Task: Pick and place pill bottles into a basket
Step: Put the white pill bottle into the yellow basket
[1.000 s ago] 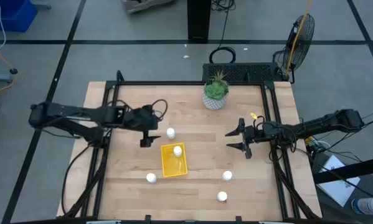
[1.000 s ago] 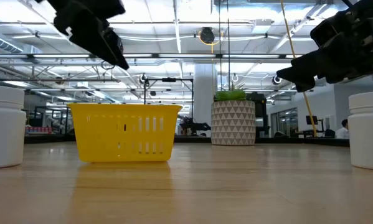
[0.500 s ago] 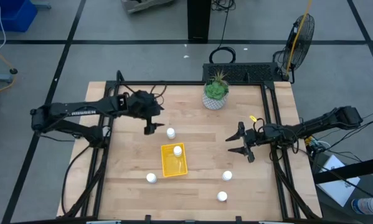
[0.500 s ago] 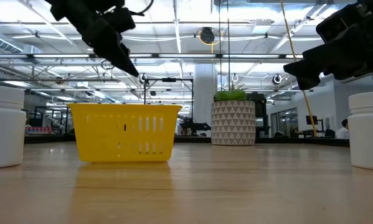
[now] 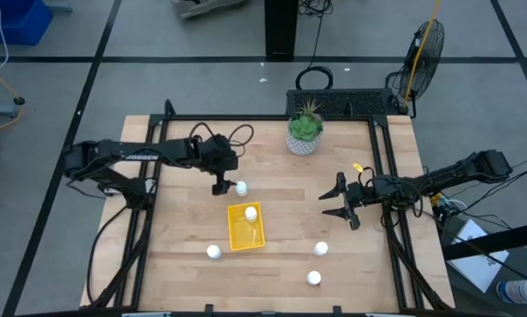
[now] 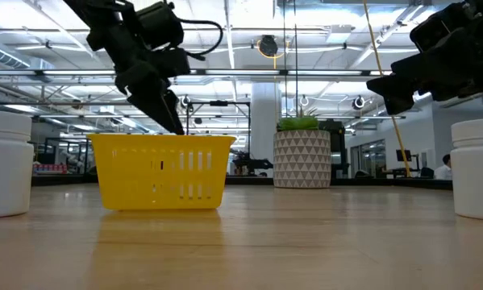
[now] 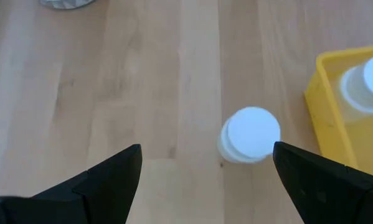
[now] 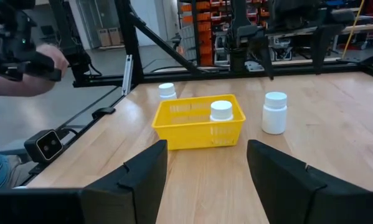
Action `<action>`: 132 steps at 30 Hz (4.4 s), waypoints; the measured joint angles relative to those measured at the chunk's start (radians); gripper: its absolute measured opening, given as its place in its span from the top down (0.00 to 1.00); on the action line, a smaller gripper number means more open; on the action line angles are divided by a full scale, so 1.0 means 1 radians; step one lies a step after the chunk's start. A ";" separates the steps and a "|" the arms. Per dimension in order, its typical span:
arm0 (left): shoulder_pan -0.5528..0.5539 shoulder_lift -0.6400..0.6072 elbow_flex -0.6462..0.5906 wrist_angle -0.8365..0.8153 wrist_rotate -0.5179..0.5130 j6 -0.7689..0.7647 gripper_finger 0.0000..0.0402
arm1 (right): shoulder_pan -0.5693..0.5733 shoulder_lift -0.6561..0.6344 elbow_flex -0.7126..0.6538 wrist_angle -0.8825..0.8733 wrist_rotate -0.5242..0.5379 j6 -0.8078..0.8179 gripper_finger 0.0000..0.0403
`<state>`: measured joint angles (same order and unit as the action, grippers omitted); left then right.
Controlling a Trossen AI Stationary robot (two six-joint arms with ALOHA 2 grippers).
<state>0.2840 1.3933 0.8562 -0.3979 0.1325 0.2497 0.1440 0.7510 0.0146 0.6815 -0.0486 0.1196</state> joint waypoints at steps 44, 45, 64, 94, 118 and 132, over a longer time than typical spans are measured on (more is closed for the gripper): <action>-0.070 0.158 -0.001 0.101 0.051 -0.061 0.10 | 0.000 0.000 -0.001 -0.012 0.001 0.011 0.47; -0.070 0.158 -0.001 0.101 0.050 -0.063 0.11 | 0.000 0.000 -0.001 -0.012 0.000 0.011 0.47; -0.077 0.158 -0.001 0.103 0.051 -0.080 0.59 | 0.000 0.000 -0.001 -0.012 0.000 0.009 0.47; -0.148 0.156 0.266 -0.185 -0.007 -0.097 0.59 | 0.000 0.000 -0.001 -0.012 0.000 -0.004 0.47; -0.407 0.156 0.374 -0.362 -0.142 -0.245 0.56 | 0.000 0.000 -0.001 -0.012 0.001 -0.012 0.47; -0.451 0.156 0.374 -0.393 -0.172 -0.276 0.56 | 0.000 0.000 -0.001 -0.004 0.000 -0.010 0.47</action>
<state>-0.1674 1.5497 1.2303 -0.7912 -0.0398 -0.0266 0.1436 0.7509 0.0139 0.6773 -0.0483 0.1093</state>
